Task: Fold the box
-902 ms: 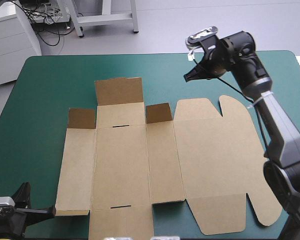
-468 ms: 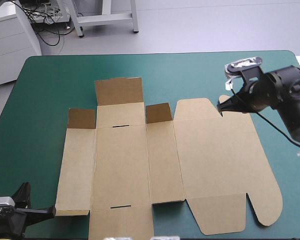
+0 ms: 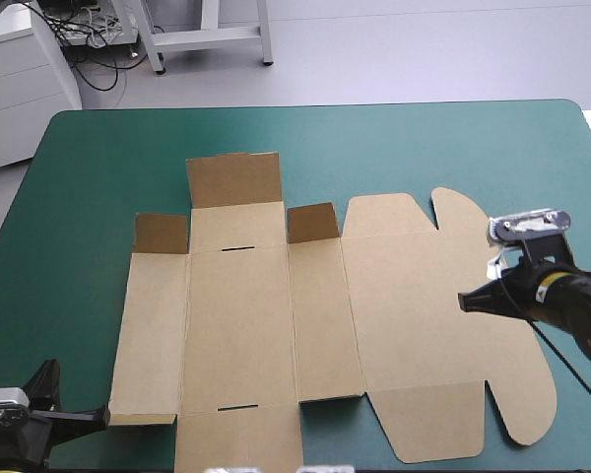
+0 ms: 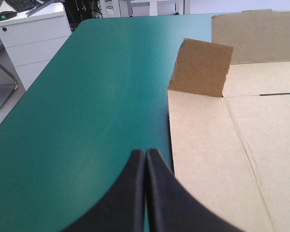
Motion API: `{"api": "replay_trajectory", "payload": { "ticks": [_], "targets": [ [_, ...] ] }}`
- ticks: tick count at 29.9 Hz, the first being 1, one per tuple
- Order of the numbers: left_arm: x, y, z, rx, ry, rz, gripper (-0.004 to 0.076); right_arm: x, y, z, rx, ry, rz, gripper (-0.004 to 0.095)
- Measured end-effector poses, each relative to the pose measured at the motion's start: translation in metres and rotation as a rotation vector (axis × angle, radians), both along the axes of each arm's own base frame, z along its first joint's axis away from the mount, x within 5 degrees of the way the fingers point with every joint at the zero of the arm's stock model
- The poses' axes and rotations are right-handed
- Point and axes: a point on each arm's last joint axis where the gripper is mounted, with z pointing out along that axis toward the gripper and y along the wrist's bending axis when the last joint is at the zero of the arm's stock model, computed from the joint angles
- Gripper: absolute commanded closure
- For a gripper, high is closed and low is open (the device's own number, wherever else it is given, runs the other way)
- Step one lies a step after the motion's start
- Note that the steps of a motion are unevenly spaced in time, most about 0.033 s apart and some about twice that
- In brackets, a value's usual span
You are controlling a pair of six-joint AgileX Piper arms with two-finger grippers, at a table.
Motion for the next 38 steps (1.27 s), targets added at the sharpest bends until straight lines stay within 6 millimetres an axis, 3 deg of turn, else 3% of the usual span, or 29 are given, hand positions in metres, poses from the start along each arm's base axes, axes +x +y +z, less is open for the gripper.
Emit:
{"api": "replay_trajectory", "payload": {
  "ticks": [11,14,17,23,25,38],
  "targets": [
    [0.0,0.0,0.0,0.0,0.0,0.0,0.0752,-0.064,-0.016,-0.047,0.051,-0.223,0.031,0.0912],
    [0.0,0.0,0.0,0.001,0.0,0.0,0.0713,-0.077,-0.019,-0.059,0.058,-0.251,0.032,0.0912],
    [0.0,-0.001,0.0,0.001,0.0,-0.008,0.0598,-0.088,-0.022,-0.069,0.064,-0.279,0.033,0.0912],
    [0.0,-0.001,0.0,0.005,0.0,-0.013,0.0253,-0.106,-0.027,-0.078,0.083,-0.358,0.034,0.0912],
    [0.0,-0.001,0.0,0.005,0.0,-0.013,0.0203,-0.111,-0.028,-0.078,0.09,-0.387,0.034,0.0912],
    [0.0,0.001,0.0,0.03,0.007,0.002,0.0201,-0.12,-0.031,-0.078,0.087,-0.443,0.046,0.0912]
  ]
}}
